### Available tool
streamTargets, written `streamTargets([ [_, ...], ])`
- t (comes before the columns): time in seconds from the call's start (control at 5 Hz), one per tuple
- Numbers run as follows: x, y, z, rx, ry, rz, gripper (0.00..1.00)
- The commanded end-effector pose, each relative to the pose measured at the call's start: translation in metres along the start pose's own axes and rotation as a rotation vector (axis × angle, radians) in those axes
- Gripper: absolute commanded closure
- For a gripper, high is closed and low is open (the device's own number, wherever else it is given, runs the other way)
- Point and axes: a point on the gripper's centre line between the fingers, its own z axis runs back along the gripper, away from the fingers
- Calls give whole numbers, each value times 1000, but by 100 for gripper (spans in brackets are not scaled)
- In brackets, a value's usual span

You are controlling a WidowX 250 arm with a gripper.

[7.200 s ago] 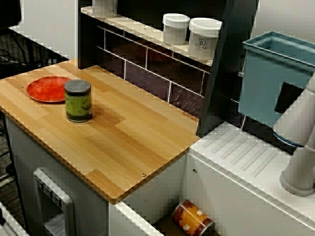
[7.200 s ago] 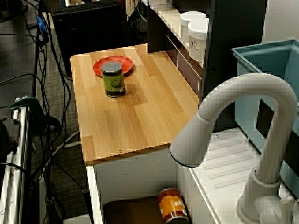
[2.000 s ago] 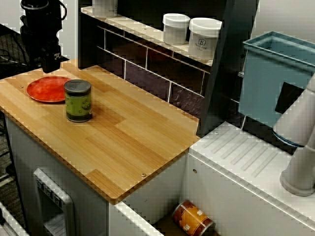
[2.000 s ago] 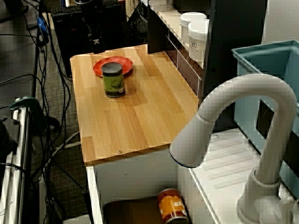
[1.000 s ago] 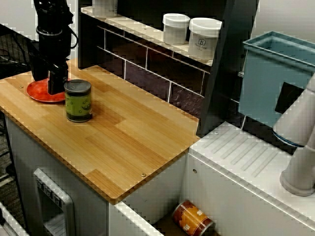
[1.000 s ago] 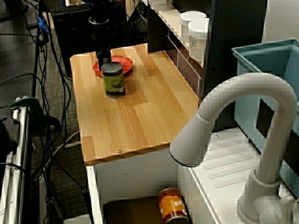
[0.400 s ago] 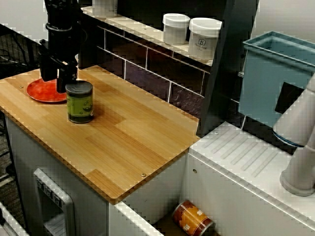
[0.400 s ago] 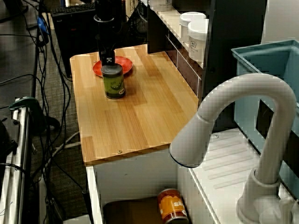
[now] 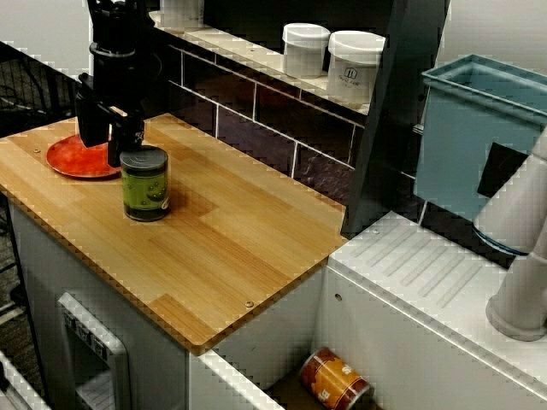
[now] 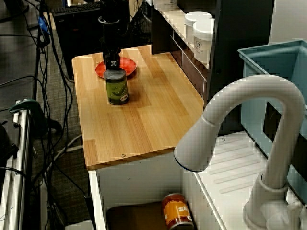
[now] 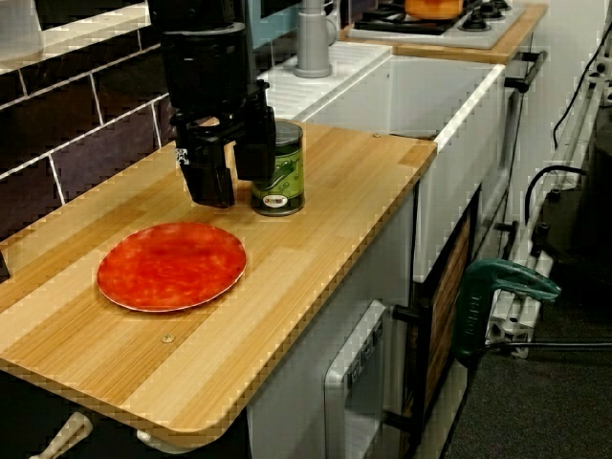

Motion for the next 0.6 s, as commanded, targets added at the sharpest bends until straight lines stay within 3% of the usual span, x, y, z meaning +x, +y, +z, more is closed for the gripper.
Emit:
streamTargets([
  [0.0, 1, -5, 16, -10, -14, 15, 0],
  [0.2, 1, -11, 15, -41, 10, 22, 0],
  [0.4, 0, -20, 11, -35, 30, 31, 0],
])
